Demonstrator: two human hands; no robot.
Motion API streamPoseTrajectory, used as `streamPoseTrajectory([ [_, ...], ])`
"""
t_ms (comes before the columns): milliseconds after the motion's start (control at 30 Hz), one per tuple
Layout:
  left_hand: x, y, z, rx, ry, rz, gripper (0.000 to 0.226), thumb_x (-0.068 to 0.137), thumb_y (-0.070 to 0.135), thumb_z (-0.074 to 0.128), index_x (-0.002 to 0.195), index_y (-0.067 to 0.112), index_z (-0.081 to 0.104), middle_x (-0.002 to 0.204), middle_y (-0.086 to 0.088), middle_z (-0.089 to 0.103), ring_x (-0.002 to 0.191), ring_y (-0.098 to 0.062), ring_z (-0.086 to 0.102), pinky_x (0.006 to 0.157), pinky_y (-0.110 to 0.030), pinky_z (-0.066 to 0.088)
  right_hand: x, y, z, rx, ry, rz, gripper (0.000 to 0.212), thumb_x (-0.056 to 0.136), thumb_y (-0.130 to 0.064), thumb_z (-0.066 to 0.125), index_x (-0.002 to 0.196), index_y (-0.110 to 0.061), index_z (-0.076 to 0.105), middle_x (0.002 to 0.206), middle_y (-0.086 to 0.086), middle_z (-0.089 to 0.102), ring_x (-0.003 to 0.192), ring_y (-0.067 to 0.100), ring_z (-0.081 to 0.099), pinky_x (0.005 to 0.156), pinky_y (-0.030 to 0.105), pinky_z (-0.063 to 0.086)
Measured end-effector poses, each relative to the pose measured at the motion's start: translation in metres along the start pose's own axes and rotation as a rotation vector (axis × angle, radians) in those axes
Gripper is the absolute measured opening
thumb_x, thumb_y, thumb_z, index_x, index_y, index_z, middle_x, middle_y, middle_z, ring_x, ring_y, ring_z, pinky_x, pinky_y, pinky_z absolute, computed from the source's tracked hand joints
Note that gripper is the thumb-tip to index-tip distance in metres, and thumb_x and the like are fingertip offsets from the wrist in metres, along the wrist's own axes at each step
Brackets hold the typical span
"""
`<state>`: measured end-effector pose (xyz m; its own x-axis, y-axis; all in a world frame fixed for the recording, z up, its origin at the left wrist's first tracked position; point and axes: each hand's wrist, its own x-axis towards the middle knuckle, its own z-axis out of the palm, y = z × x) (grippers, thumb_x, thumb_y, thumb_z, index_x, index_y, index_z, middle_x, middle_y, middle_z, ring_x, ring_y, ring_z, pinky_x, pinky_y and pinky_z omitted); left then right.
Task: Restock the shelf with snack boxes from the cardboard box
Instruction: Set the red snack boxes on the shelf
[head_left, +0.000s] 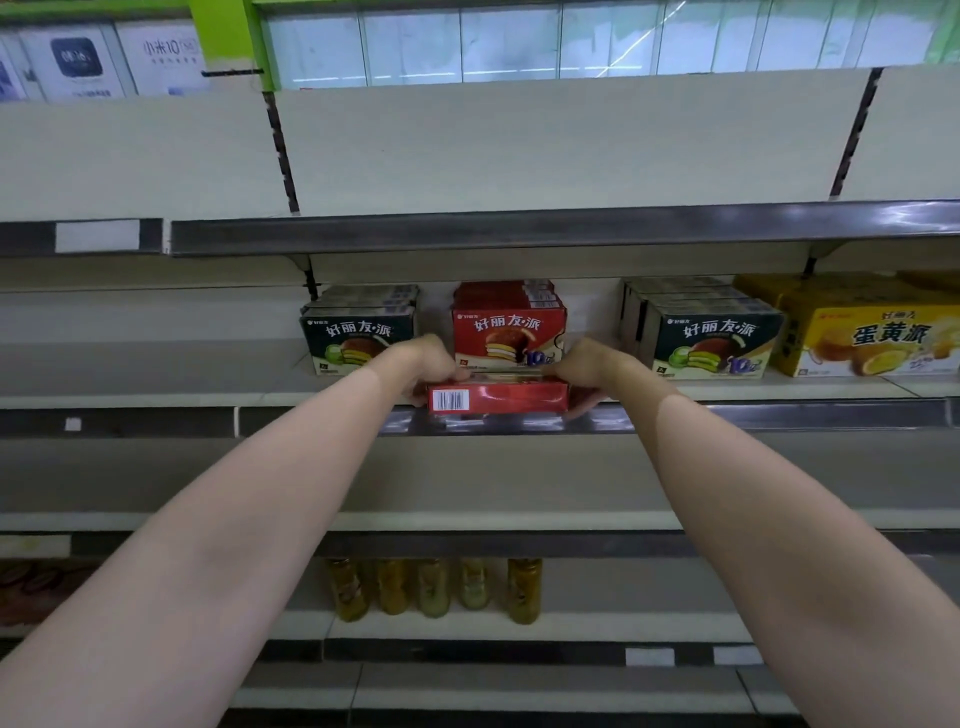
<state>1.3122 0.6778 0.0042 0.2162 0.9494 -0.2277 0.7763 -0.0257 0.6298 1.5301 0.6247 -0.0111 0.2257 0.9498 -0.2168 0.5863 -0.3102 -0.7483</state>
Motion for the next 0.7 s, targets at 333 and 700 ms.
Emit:
streamPoseTrajectory([
  [333, 0.012, -0.007, 0.003, -0.269, 0.176, 0.051, 0.028, 0.082, 0.015, 0.078, 0.097, 0.01, 0.056, 0.109, -0.013, 0.068, 0.099, -0.028, 0.068, 0.091, -0.047, 0.056, -0.005, -0.001, 0.0, 0.081, 0.075, -0.106, 0.027, 0.093, -0.037, 0.068, 0.106, -0.016, 0.055, 0.092, 0.008, 0.068, 0.071, 0.027, 0.072, 0.049, 0.034, 0.058],
  [700, 0.005, -0.004, -0.008, -0.486, -0.118, 0.065, 0.036, 0.094, 0.033, 0.066, 0.118, 0.007, 0.06, 0.111, -0.014, 0.072, 0.1, -0.028, 0.065, 0.087, -0.038, 0.048, 0.003, 0.0, -0.009, 0.229, 0.263, -0.178, 0.04, 0.094, -0.049, 0.06, 0.114, -0.014, 0.061, 0.113, 0.008, 0.07, 0.096, 0.023, 0.069, 0.088, 0.038, 0.056],
])
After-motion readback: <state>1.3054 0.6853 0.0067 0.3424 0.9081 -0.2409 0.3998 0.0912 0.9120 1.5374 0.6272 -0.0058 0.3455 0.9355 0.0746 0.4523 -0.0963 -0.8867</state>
